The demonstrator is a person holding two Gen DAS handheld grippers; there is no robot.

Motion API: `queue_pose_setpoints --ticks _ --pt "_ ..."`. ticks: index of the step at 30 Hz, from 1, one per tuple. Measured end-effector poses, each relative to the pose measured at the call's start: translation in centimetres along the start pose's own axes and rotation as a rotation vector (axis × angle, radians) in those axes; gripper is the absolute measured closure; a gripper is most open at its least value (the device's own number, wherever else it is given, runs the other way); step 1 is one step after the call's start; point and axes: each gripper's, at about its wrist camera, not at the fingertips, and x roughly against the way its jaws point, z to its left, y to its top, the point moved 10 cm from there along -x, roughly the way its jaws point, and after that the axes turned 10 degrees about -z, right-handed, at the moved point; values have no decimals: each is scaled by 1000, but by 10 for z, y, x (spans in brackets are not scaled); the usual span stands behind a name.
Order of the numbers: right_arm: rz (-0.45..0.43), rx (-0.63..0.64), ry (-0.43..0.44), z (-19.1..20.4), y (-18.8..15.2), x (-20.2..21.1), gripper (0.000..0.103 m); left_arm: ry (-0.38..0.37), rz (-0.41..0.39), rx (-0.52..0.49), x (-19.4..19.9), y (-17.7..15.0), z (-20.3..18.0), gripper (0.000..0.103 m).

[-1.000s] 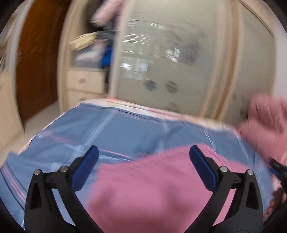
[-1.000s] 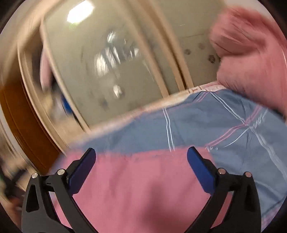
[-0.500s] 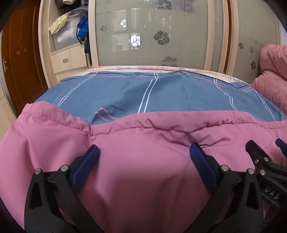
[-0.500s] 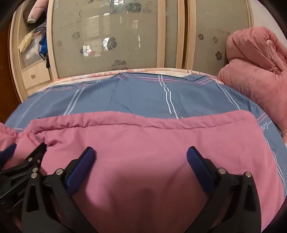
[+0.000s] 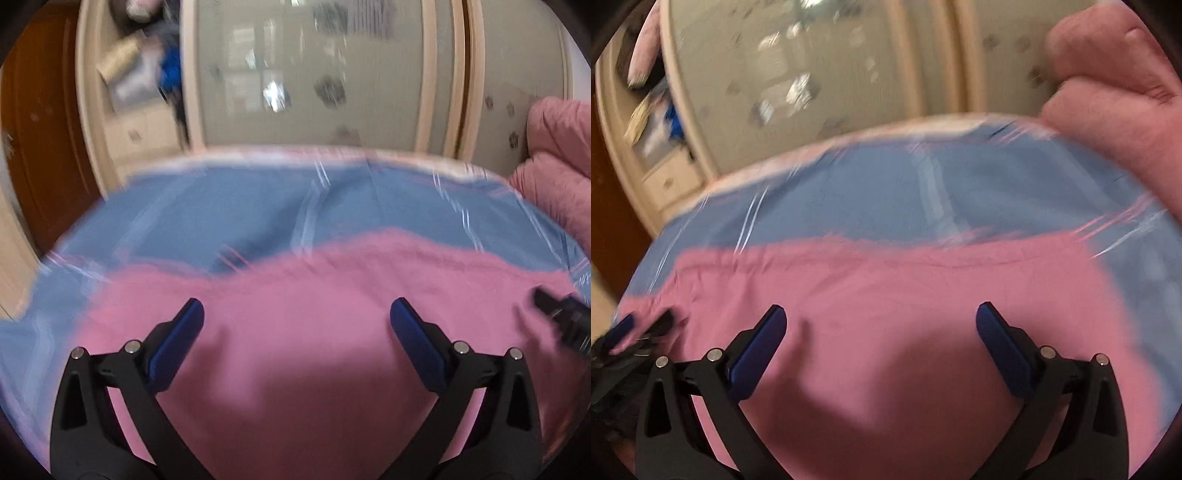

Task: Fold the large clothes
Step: 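Lift the hem with both tools and fold it over onto the hood stack, then open both tools and withdraw them from the folded jacket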

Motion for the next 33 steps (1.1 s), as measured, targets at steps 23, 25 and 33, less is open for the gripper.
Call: queue_pose_setpoints --ticks 23,25,33 --pt "69 -177 -73 -106 -72 -39 1 253 -60 110 -13 -61 121 2" --pt "114 -276 7 -115 -74 -29 1 283 -62 192 3 -54 143 2" --pt "-204 -219 57 -120 -69 213 1 282 -272 167 226 -48 169 2"
